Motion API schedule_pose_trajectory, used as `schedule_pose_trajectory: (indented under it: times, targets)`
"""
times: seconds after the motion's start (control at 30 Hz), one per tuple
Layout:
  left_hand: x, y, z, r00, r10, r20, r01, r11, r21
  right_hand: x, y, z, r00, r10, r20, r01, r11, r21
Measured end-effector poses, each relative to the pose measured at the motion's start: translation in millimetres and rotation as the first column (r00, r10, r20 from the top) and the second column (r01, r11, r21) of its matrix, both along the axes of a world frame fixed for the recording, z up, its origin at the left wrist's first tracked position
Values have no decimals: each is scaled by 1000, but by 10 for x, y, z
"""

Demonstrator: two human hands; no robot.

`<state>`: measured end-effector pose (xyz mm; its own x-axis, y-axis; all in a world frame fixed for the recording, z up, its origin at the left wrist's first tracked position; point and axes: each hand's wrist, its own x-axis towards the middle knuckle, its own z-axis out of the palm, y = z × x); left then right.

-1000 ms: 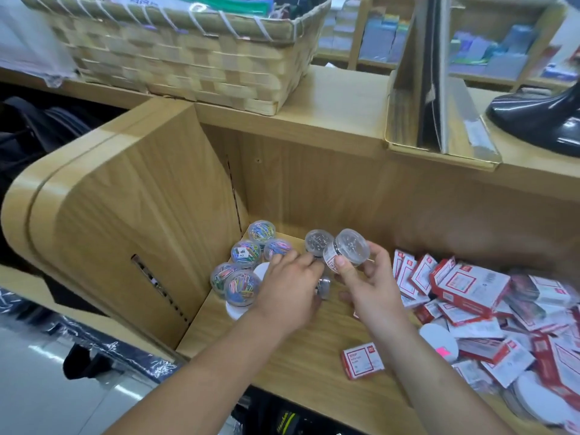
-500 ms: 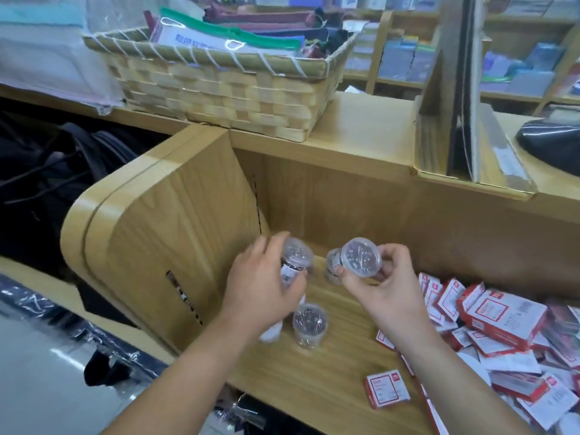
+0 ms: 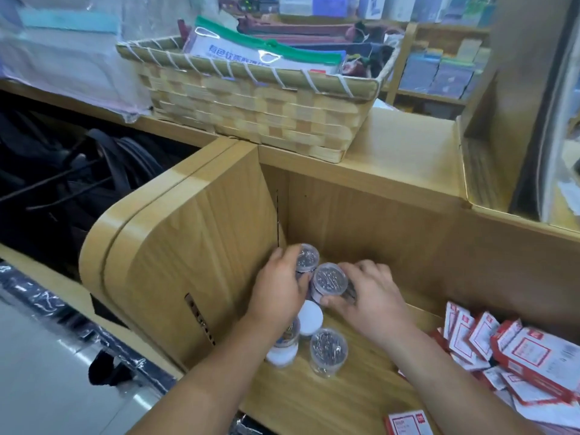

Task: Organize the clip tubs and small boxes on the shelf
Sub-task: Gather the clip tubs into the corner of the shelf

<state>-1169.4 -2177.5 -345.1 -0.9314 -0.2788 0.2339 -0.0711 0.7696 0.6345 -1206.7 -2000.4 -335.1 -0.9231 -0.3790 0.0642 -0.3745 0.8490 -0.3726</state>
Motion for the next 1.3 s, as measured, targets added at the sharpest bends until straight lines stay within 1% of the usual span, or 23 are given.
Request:
schedule_pose_trajectory:
  times: [0.17, 0.3, 0.43, 0.53, 0.67, 0.7, 0.77, 0.8, 0.87, 0.93, 0.97, 1.07, 1.17, 1.23, 1.3]
  targets:
    - [165, -92, -28, 1000, 27, -2, -27, 997, 73, -31, -88, -62, 1000, -21, -7, 21, 1000, -4]
    - [439, -132, -53, 999, 13, -40, -7, 988, 157, -72, -150, -72, 999, 10, -33, -9, 1000, 19]
    - [745, -154, -58, 999, -12, -51, 18, 992, 123, -86, -185, -54, 999, -23, 49, 29, 990, -140]
    - [983, -99, -18, 997, -5, -76, 13, 994, 107, 16, -121, 10, 1000, -16, -26, 11, 979, -203]
    - [1195, 58, 41, 984, 6, -176, 3, 999, 52, 369, 16, 171, 994, 5, -113, -48, 921, -386]
    - [1236, 128, 55, 982, -7, -190, 18, 998, 56, 479, 62, 200, 994, 5, -110, -51, 904, -424]
    - [1338, 315, -3, 981, -81, -179, 94, 993, 65, 689, 176, 154, 999, -18, -46, -6, 884, -467]
    - [1400, 408, -80, 982, -125, -145, 137, 988, 76, 789, 224, 103, 1000, -30, -5, 24, 893, -450]
    - [1492, 540, -261, 984, -169, -54, 173, 981, 88, 917, 294, -67, 997, -30, 64, 49, 944, -327]
    - [1529, 587, -414, 984, -176, -30, 177, 982, 71, 965, 296, -181, 990, -37, 137, 64, 978, -199]
    - [1521, 595, -443, 983, -183, -32, 185, 980, 77, 960, 288, -200, 985, -51, 164, 80, 981, -176]
    - [1429, 617, -445, 971, -237, -30, 239, 963, 128, 892, 296, -191, 978, -109, 177, 145, 968, -205]
    - [1348, 653, -473, 963, -268, -19, 266, 941, 209, 810, 320, -176, 971, -162, 174, 194, 963, -188]
    - [1388, 651, -491, 974, -223, -45, 227, 939, 257, 771, 316, -167, 966, -180, 186, 212, 962, -174]
    - [1516, 596, -521, 990, -118, -77, 133, 962, 240, 737, 312, -168, 964, -178, 199, 210, 965, -155]
